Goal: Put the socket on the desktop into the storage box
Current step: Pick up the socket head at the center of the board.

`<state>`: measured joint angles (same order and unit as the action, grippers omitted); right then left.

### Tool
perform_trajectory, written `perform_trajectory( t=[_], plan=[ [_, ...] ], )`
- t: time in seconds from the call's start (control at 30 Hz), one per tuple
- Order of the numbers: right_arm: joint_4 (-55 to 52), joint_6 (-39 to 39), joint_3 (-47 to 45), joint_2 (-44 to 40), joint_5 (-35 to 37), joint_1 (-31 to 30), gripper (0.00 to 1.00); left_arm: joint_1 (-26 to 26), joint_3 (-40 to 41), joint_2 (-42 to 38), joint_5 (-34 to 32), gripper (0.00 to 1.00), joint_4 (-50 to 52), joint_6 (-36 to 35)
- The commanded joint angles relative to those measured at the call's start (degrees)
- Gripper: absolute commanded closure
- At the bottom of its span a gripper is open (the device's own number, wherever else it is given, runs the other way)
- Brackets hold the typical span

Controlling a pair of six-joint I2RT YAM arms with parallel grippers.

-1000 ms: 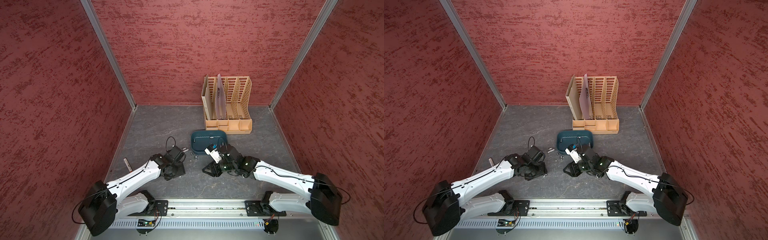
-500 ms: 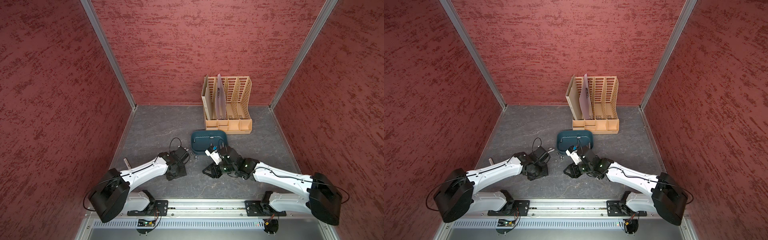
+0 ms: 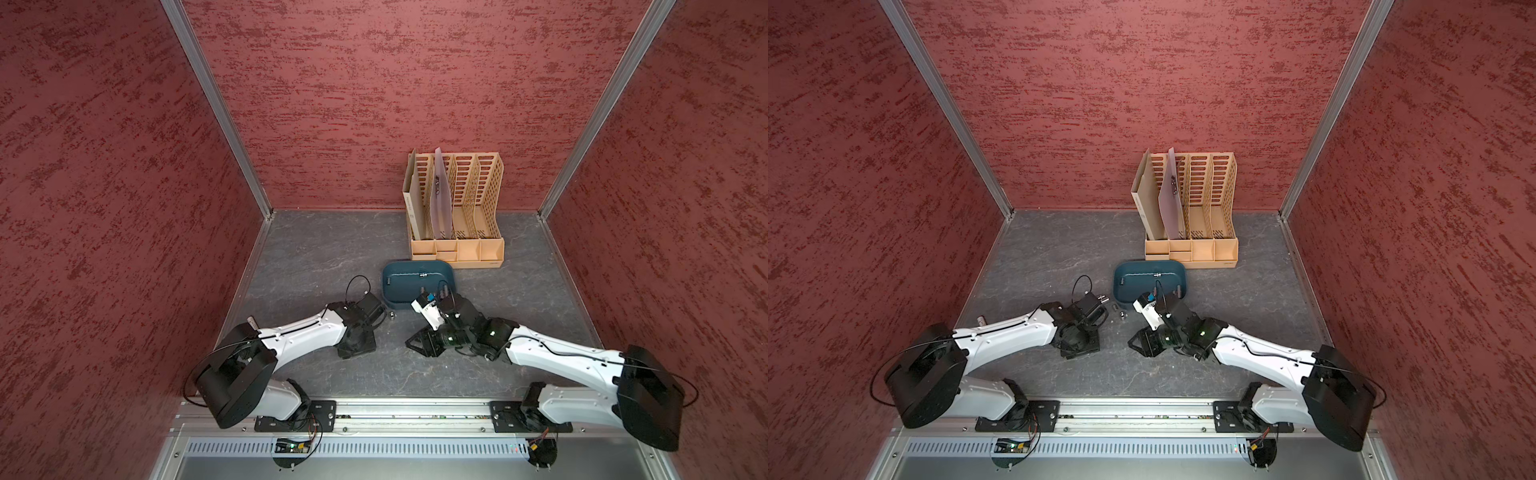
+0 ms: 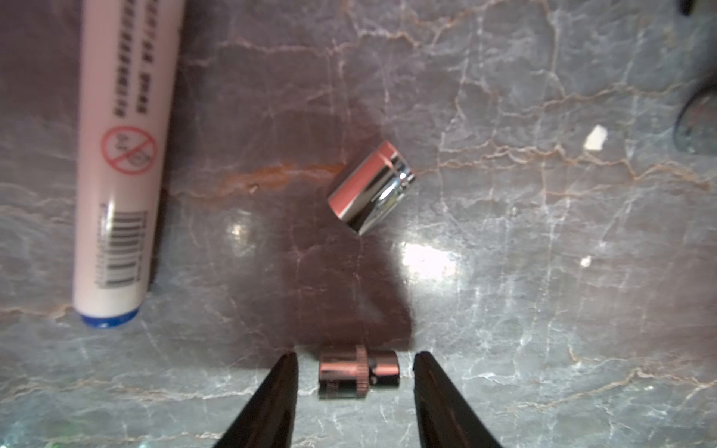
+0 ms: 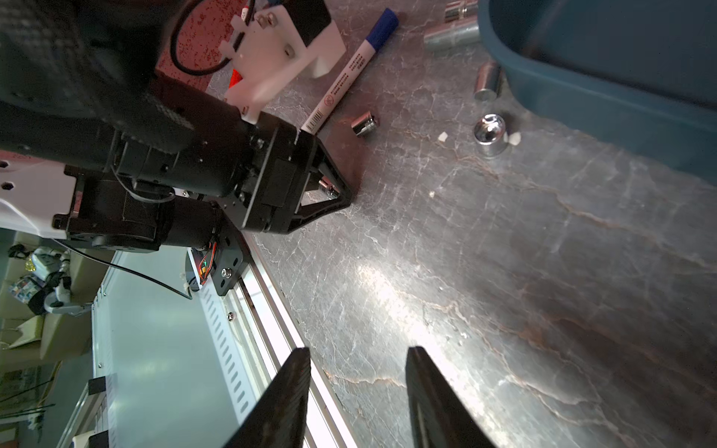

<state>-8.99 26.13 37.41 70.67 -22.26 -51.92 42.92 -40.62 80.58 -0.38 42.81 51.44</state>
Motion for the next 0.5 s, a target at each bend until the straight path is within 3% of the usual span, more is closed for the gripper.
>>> perform_trajectory(
  t=[0.0,0.17,0.37,0.47],
  plan=[
    [1.78,0.37,-0.49,-1.07,1.31,-0.18,0.55,0.40,-1.29,0.88,-1.49,0.53,-0.04,-0.64],
    [2.18,0.53,-0.79,-0.89,1.42,-0.16,0.55,0.61,-1.19,1.84,-1.44,0.60,-0.35,-0.64],
    [2.36,0.59,-1.11,-0.98,1.45,-0.20,0.55,0.85,-1.20,1.87,-1.24,0.77,-0.62,-0.65],
    [2.73,0.86,-1.30,-0.97,1.28,-0.18,0.55,0.81,-1.28,1.63,-1.22,0.79,-0.62,-0.66]
  ],
)
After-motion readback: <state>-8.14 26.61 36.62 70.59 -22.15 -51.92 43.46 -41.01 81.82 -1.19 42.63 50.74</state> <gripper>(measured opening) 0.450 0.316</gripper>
